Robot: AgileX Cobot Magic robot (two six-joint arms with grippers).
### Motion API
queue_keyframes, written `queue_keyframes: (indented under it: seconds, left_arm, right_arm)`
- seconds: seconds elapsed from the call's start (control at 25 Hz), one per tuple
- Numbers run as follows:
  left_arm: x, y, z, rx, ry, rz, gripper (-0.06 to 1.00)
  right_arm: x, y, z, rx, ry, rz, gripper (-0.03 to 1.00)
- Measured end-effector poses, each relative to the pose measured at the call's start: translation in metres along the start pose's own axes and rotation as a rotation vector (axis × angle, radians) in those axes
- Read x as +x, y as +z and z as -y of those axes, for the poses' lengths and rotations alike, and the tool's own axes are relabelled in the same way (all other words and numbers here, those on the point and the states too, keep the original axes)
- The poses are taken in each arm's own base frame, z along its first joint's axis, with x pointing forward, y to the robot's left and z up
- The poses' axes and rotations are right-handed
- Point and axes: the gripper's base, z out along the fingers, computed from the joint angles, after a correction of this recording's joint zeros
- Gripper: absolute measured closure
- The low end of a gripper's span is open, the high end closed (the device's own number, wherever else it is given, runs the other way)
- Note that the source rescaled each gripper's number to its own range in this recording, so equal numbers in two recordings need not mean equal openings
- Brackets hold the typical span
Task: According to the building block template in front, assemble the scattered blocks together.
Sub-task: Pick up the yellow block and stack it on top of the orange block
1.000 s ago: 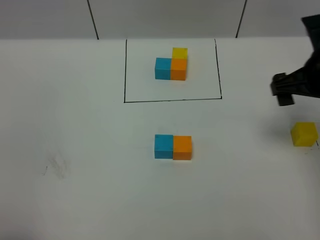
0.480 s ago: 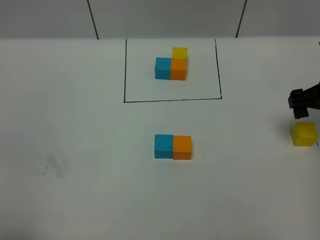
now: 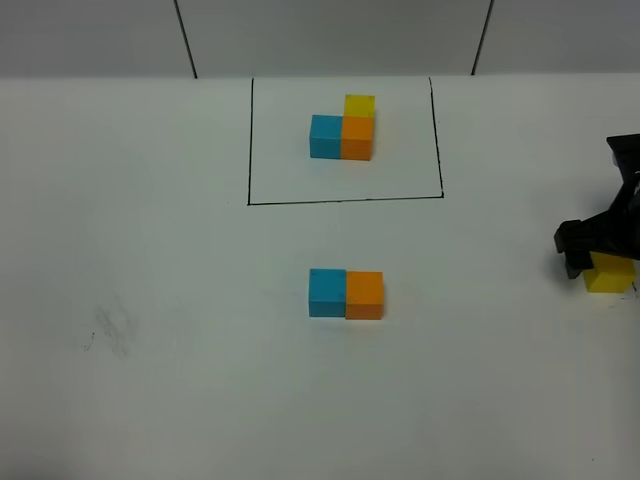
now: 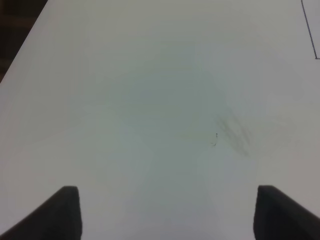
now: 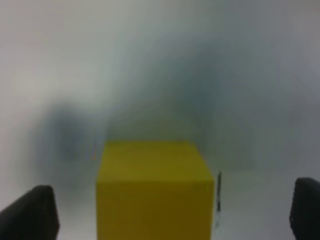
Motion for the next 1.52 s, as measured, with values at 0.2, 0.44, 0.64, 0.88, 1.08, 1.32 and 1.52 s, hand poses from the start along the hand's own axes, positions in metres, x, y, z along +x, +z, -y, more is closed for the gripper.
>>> queue_keyframes:
  seconds: [0.2, 0.44, 0.64, 0.88, 1.08, 1.32, 1.52]
  left_arm:
    - [0.000, 0.000, 0.000, 0.000, 0.000, 0.000, 0.35]
    - [0.000, 0.000, 0.000, 0.000, 0.000, 0.000, 0.35]
    - [0.000, 0.000, 0.000, 0.000, 0.000, 0.000, 0.35]
    - [0.000, 0.000, 0.000, 0.000, 0.000, 0.000, 0.35]
    - [0.000, 0.000, 0.000, 0.000, 0.000, 0.000, 0.35]
    - [0.000, 0.000, 0.000, 0.000, 0.000, 0.000, 0.35]
    - [0.000, 0.000, 0.000, 0.000, 0.000, 0.000, 0.35]
  right_arm:
    - [-0.001, 0.006, -0.001, -0.007, -0.005, 0.001, 0.19]
    - [-0.001, 0.007, -0.002, -0.011, -0.016, 0.001, 0.73]
    - [-0.001, 0.005, -0.001, -0.010, -0.060, 0.004, 0.74]
    - [-0.014, -0.043, -0.011, -0.090, 0.045, 0.113, 0.74]
    - [-0.024, -0.070, -0.063, -0.211, 0.051, 0.187, 0.74]
    - [-0.022, -0.084, -0.135, -0.232, 0.152, 0.215, 0.74]
    - [-0.030, -0.092, -0.184, -0.073, 0.205, 0.163, 0.74]
